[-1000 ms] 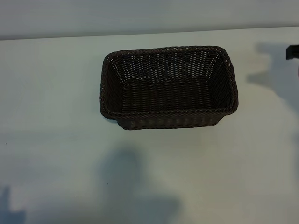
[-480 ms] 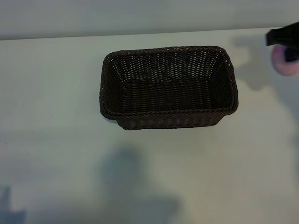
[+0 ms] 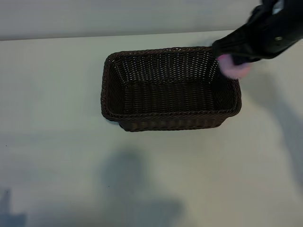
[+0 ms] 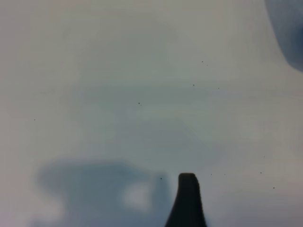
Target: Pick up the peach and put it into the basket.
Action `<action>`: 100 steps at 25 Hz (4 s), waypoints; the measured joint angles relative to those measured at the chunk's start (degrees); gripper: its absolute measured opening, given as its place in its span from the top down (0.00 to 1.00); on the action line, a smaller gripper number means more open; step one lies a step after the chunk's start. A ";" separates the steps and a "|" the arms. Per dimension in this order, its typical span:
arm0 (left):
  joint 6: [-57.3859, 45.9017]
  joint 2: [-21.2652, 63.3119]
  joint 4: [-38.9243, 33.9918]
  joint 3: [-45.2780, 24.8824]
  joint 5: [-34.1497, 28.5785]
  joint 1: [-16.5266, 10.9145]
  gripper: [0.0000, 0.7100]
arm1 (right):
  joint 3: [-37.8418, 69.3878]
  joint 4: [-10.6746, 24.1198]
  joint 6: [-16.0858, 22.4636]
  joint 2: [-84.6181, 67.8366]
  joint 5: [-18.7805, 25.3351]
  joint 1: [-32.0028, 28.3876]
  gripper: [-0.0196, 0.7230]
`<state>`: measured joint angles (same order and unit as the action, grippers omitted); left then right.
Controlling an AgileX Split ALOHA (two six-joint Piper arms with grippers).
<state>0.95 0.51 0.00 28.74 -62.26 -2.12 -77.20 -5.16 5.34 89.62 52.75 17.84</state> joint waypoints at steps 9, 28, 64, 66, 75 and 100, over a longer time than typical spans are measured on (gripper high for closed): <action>0.00 0.00 0.67 0.00 0.00 0.00 0.17 | -3.02 0.11 0.00 7.52 -1.26 7.21 0.91; 0.05 0.00 0.93 0.00 0.00 0.00 0.17 | -7.32 0.46 -1.67 22.53 -10.22 7.44 0.91; 0.11 0.00 1.12 0.00 0.00 0.00 0.17 | -17.24 0.54 0.11 28.37 -2.00 7.44 0.12; 0.11 0.00 1.12 0.00 0.00 0.00 0.17 | -18.29 1.57 1.03 28.01 -0.79 7.39 0.13; 0.16 0.00 1.12 0.00 0.00 0.00 0.17 | -21.43 6.99 4.07 21.48 2.11 1.98 0.16; 0.14 0.00 1.12 0.00 0.00 0.00 0.17 | -21.54 4.78 -2.06 20.40 7.71 -28.77 0.17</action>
<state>1.09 0.51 1.12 28.74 -62.26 -2.12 -98.74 -0.38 3.28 110.02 60.46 -10.93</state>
